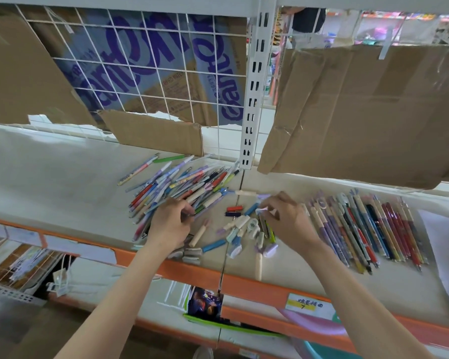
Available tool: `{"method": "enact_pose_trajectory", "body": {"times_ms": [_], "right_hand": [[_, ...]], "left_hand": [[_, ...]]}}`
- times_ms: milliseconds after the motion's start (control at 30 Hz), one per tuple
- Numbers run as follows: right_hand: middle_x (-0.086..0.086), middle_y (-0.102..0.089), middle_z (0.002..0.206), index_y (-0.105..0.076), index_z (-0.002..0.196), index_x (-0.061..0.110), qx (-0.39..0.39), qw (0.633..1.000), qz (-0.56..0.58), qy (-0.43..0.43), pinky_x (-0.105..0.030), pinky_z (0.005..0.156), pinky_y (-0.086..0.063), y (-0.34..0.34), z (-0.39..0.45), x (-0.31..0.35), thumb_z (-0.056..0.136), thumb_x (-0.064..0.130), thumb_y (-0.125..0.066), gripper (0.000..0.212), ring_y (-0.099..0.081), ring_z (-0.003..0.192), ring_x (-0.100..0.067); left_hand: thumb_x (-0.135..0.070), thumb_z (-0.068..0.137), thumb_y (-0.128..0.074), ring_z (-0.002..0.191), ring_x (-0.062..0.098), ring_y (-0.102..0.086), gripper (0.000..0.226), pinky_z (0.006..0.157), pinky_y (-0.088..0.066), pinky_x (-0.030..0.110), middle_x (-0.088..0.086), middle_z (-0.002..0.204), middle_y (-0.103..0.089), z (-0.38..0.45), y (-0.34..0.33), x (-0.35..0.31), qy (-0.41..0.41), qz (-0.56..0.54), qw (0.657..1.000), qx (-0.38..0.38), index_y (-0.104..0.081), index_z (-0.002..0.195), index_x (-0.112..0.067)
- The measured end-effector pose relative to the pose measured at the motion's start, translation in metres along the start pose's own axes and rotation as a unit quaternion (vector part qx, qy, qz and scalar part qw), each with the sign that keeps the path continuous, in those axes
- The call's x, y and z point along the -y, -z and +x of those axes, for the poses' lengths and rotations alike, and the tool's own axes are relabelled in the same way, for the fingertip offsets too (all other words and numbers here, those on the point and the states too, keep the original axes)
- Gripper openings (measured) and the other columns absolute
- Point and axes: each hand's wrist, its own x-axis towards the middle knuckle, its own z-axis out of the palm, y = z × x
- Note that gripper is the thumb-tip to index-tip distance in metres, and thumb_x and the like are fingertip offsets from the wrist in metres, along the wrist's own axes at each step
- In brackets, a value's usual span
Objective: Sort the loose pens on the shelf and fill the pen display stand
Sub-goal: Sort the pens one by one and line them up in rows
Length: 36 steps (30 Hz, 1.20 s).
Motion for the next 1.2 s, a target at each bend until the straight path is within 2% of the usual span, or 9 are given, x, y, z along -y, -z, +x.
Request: {"method": "enact_pose_trajectory", "body": {"times_ms": [133, 267, 333, 400, 467, 767, 933, 1100, 1200], "right_hand": [[-0.001, -0.059, 0.104, -0.067, 0.109, 0.016, 0.082, 0.995, 0.016, 0.058, -0.029, 0.074, -0.048, -0.016, -0.001, 0.01, 0.09, 0.016, -0.059, 0.021, -0.059, 0.084, -0.016], [0.007, -0.046, 0.098, -0.063, 0.11, 0.02, 0.096, 0.995, -0.018, -0.011, -0.03, 0.073, -0.045, -0.018, 0.004, 0.005, 0.088, 0.02, -0.056, 0.023, -0.057, 0.085, -0.017], [0.004, -0.046, 0.104, -0.062, 0.107, 0.018, 0.108, 0.993, -0.043, -0.035, -0.033, 0.076, -0.047, -0.017, 0.008, 0.004, 0.088, 0.02, -0.053, 0.022, -0.058, 0.088, -0.021], [0.002, -0.047, 0.108, -0.064, 0.102, 0.017, 0.111, 0.991, -0.053, -0.047, -0.033, 0.076, -0.048, -0.016, 0.01, 0.005, 0.088, 0.02, -0.051, 0.02, -0.059, 0.088, -0.022], [0.002, -0.05, 0.105, -0.066, 0.099, 0.017, 0.099, 0.993, -0.041, -0.055, -0.032, 0.075, -0.049, -0.014, 0.012, 0.005, 0.088, 0.017, -0.052, 0.018, -0.058, 0.086, -0.021], [0.001, -0.055, 0.088, -0.069, 0.087, 0.009, 0.006, 0.995, 0.036, -0.096, -0.015, 0.067, -0.032, 0.005, 0.01, -0.016, 0.084, -0.005, -0.051, 0.024, -0.051, 0.078, -0.015], [-0.005, -0.06, 0.089, -0.069, 0.086, 0.006, -0.007, 0.991, 0.036, -0.132, -0.015, 0.067, -0.031, 0.014, 0.003, -0.036, 0.085, -0.008, -0.049, 0.025, -0.052, 0.083, -0.016], [0.003, -0.059, 0.08, -0.067, 0.079, 0.015, 0.033, 0.989, 0.041, -0.14, -0.011, 0.063, -0.031, 0.02, -0.006, -0.042, 0.081, -0.005, -0.056, 0.023, -0.052, 0.079, -0.013], [0.007, -0.059, 0.08, -0.065, 0.075, 0.023, 0.078, 0.988, 0.037, -0.13, -0.007, 0.069, -0.036, 0.019, -0.012, -0.041, 0.081, 0.003, -0.062, 0.021, -0.055, 0.08, -0.01]], "left_hand": [[-0.003, 0.082, -0.064, 0.085, 0.016, -0.057, 0.012, 0.077, -0.049, 0.033, 0.002, 0.092, -0.061, -0.002, 0.0, -0.001, -0.012, 0.01, 1.0, -0.012, -0.064, 0.091, -0.011], [-0.006, 0.082, -0.061, 0.092, 0.021, -0.056, 0.018, 0.077, -0.049, 0.036, 0.003, 0.099, -0.058, -0.001, -0.002, 0.001, -0.015, 0.048, 0.999, 0.008, -0.063, 0.097, -0.015], [-0.02, 0.084, -0.063, 0.096, 0.021, -0.052, 0.014, 0.079, -0.046, 0.035, 0.001, 0.099, -0.052, 0.0, -0.003, 0.001, -0.016, 0.073, 0.997, 0.022, -0.063, 0.098, -0.018], [-0.042, 0.084, -0.062, 0.097, 0.021, -0.047, 0.025, 0.079, -0.042, 0.033, 0.001, 0.098, -0.047, 0.001, -0.005, -0.001, -0.011, 0.097, 0.995, 0.033, -0.061, 0.097, -0.021], [-0.05, 0.084, -0.059, 0.1, 0.022, -0.046, 0.031, 0.078, -0.039, 0.032, 0.002, 0.104, -0.046, 0.002, -0.007, -0.005, -0.002, 0.127, 0.991, 0.037, -0.06, 0.098, -0.022], [-0.036, 0.09, -0.057, 0.106, 0.026, -0.042, 0.027, 0.089, -0.036, 0.035, 0.009, 0.113, -0.04, 0.002, -0.012, -0.012, -0.035, 0.128, 0.991, 0.009, -0.055, 0.095, -0.01], [-0.01, 0.09, -0.053, 0.068, 0.013, -0.052, 0.012, 0.053, -0.032, 0.022, -0.004, 0.073, -0.052, -0.004, -0.009, -0.018, -0.051, -0.016, 0.998, 0.032, -0.043, 0.084, -0.007], [-0.003, 0.093, -0.045, 0.077, 0.011, -0.053, 0.013, 0.058, -0.032, 0.018, -0.003, 0.085, -0.056, -0.005, -0.011, -0.023, -0.038, -0.068, 0.995, 0.055, -0.046, 0.104, -0.011], [-0.014, 0.097, -0.046, 0.066, 0.001, -0.048, 0.015, 0.056, -0.032, 0.014, -0.006, 0.08, -0.055, -0.007, -0.012, -0.026, -0.068, -0.068, 0.993, 0.063, -0.055, 0.108, -0.013]]}}
